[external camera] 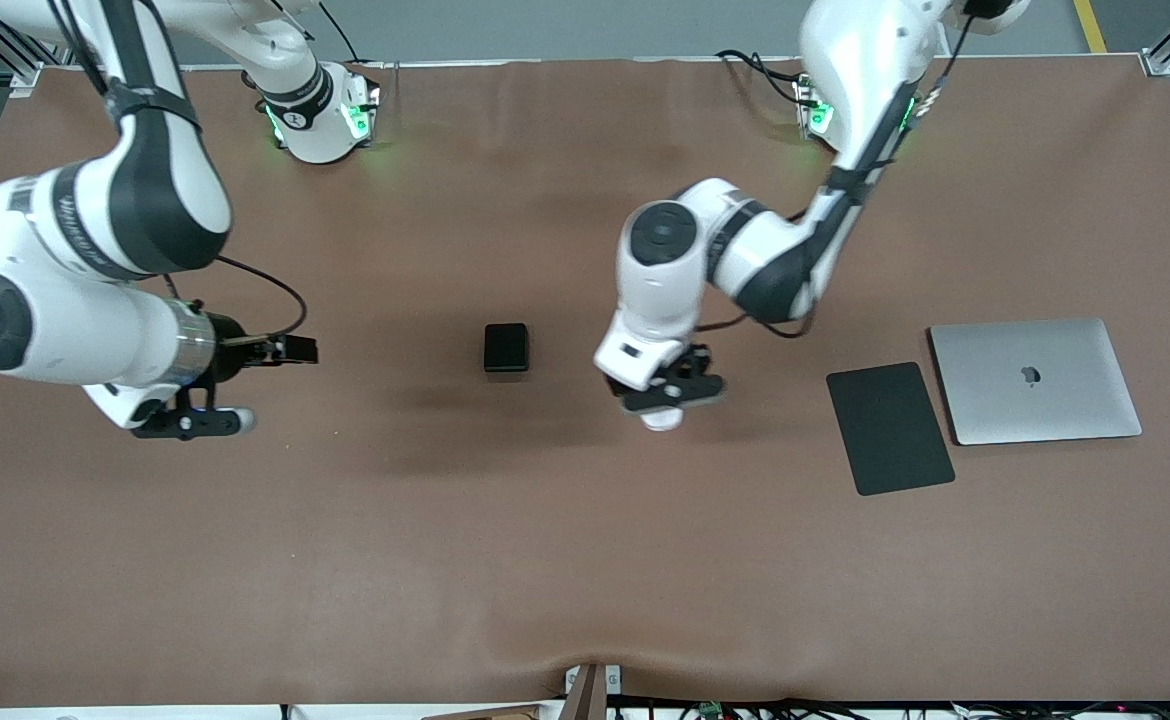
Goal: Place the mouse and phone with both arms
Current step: 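Carry the mouse to the mouse pad while the right gripper approaches the phone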
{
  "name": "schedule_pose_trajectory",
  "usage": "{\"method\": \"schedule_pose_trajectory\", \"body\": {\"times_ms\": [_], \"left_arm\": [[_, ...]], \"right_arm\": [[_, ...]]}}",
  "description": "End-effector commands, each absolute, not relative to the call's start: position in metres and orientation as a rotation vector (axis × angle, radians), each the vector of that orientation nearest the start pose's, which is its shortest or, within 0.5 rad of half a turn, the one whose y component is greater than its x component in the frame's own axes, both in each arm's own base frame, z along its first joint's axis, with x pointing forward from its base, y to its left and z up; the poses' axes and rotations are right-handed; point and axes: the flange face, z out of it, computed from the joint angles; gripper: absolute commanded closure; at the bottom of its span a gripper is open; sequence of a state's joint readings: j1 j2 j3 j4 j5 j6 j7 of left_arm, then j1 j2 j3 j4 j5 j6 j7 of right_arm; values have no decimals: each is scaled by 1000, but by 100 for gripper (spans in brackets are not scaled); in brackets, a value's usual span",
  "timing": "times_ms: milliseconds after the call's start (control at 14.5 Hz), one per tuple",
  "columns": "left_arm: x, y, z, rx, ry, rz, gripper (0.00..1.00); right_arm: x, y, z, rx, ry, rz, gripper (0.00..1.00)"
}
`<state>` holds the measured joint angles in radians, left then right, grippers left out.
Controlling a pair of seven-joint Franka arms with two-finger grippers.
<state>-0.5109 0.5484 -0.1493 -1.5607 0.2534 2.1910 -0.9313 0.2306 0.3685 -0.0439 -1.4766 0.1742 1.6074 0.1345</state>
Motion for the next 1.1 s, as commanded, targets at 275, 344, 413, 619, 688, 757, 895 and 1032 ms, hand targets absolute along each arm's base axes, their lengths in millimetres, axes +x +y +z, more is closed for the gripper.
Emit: {"method": "schedule_pose_trajectory", "body": {"times_ms": [275,344,413,619,688,757,895,1032], "left_arm": [[608,-242,338,-3091,-136,-88,100],[613,-224,331,-3087,-117,-67,100],[620,-196,321,-3081,-151,-39,100],[630,-151,289,-3077,-185,-1,100],[633,-140,289,-3080,-146,-5,100],[636,-119,285,-3082,-124,8,100],[637,-112,272,-3084,-62,41,100],[640,-93,262,-3092,-52,48,100]], "right_arm": [[620,224,409,-3009,-76,360,0],[616,240,398,-3016,-67,354,0],[612,254,390,-3023,-45,338,0],[600,284,361,-3036,-28,323,0],[597,287,355,-3040,-33,337,0],[591,292,349,-3044,-30,346,0],[585,296,330,-3048,-9,324,0],[574,303,312,-3053,-24,316,0]]}}
